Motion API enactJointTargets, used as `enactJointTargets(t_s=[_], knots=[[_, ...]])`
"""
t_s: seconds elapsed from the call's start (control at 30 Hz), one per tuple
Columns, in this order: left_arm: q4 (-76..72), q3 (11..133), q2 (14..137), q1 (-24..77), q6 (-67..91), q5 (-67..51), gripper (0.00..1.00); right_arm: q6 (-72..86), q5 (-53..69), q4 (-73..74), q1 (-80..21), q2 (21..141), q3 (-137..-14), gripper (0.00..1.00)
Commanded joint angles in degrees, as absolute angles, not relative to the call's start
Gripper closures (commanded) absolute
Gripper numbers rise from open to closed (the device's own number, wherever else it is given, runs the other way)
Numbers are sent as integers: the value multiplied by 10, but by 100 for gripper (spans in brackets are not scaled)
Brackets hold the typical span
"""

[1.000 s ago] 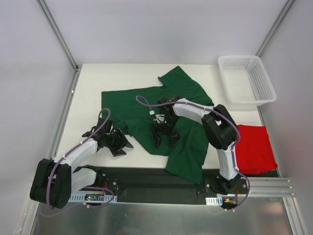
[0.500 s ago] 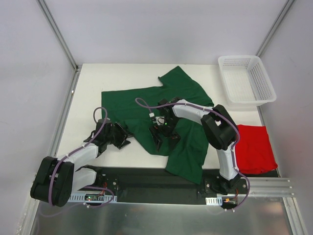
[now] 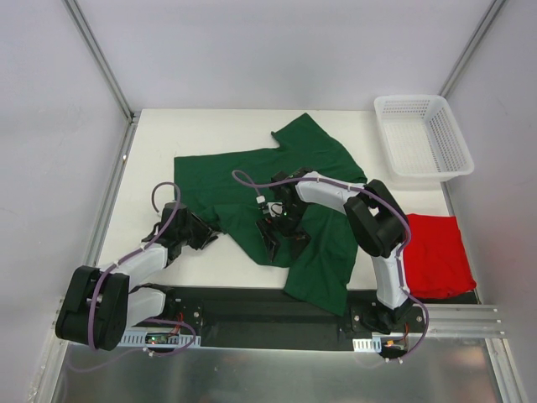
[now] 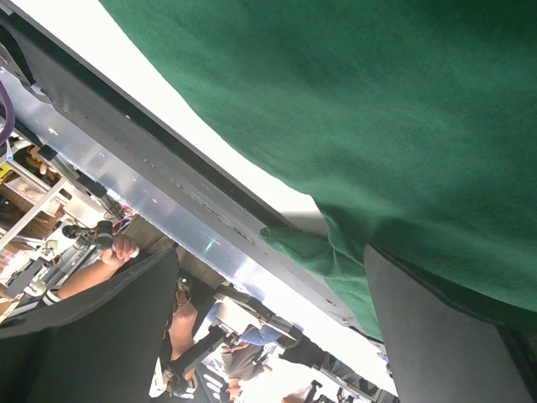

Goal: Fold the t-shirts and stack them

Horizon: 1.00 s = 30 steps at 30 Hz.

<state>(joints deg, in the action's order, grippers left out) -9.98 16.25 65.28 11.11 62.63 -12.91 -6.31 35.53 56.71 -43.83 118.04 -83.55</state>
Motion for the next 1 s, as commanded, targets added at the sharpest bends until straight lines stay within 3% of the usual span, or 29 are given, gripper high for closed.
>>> enactJointTargets(t_s=[0.0,0.7,0.8,0.83,0.97], knots=[[-85,164,665,104,617,-103,71,-76,375,583,-444,1172,-835,4],[-171,202,764,105,610,-147,69,-76,380,584,-451,1179,-824,4],[-179,201,776,105,610,-152,87,-77,381,584,-451,1180,-824,4],[-182,200,779,105,609,-154,99,-77,381,584,-451,1183,-824,4],[-192,195,787,105,610,-159,100,-78,383,584,-451,1185,-825,4]])
